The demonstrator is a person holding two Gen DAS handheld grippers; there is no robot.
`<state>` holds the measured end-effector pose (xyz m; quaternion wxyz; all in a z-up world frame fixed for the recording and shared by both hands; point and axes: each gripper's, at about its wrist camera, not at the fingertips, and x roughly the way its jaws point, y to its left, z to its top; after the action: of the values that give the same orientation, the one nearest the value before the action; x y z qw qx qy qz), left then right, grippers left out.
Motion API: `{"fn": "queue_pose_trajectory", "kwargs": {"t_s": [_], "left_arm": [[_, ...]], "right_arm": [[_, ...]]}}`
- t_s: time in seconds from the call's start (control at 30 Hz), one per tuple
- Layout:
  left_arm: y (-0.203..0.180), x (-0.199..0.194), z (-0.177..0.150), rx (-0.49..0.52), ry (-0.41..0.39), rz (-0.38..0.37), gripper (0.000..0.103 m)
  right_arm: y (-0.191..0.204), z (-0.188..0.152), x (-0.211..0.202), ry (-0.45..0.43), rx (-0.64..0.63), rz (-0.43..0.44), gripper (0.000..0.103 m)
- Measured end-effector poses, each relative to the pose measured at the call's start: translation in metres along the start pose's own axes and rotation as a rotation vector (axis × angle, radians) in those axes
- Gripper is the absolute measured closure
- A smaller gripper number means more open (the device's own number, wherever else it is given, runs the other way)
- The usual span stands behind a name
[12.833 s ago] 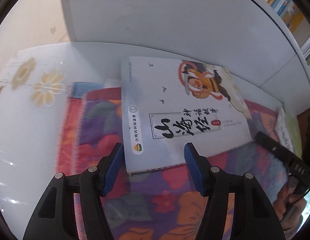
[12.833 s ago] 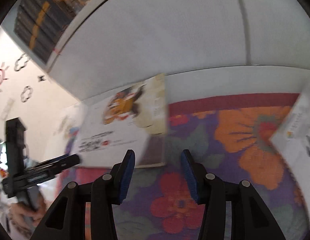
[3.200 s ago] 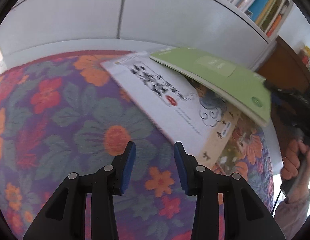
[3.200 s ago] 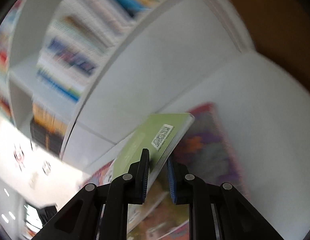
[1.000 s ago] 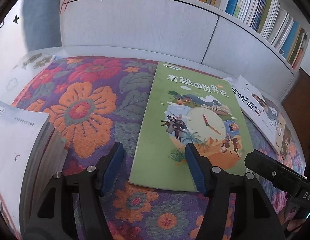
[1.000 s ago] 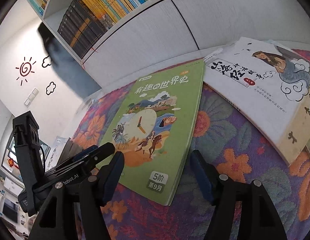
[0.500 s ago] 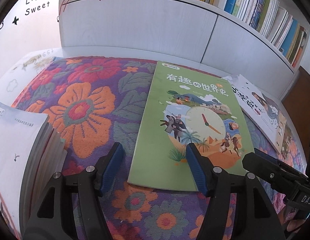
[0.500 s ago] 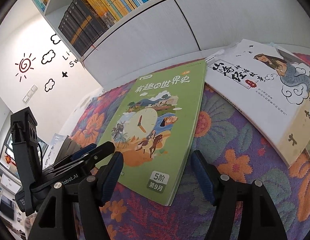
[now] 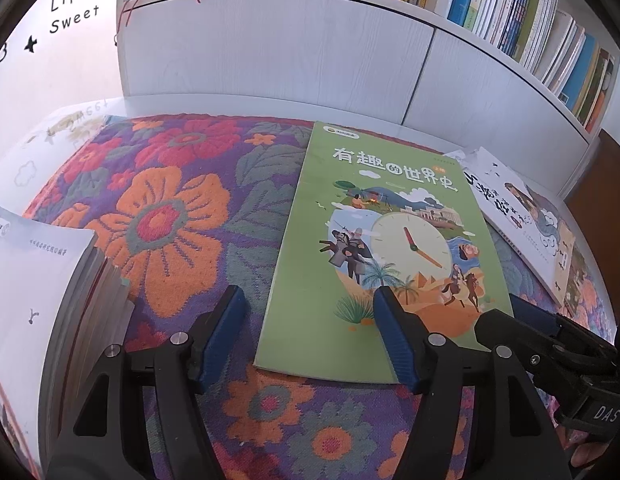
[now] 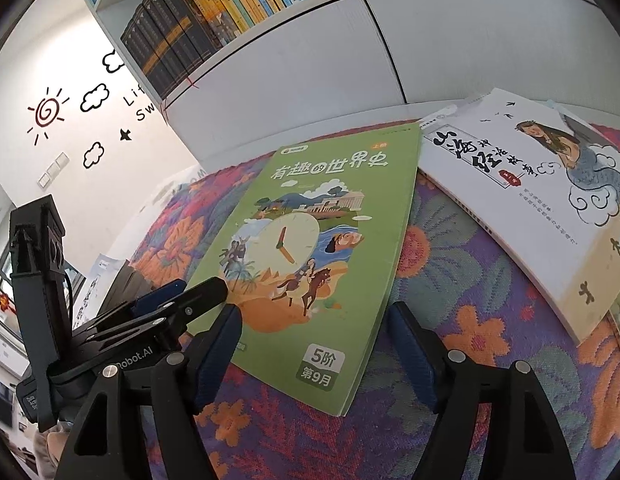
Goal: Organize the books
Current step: 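Move both grippers to the edge of the green book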
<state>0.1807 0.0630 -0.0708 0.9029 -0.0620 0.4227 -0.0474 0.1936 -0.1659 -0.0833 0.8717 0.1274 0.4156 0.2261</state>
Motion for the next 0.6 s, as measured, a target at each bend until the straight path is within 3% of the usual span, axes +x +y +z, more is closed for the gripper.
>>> {"fn": "queue_pose_trajectory", "kwargs": {"t_s": [0.6], "left_arm": [[-0.0049, 0.0011, -0.0013, 0.02, 0.005, -0.016, 0.038]], "right_arm": [[-0.0009, -0.0008, -0.0013, -0.004, 0.006, 0.009, 0.028]]}}
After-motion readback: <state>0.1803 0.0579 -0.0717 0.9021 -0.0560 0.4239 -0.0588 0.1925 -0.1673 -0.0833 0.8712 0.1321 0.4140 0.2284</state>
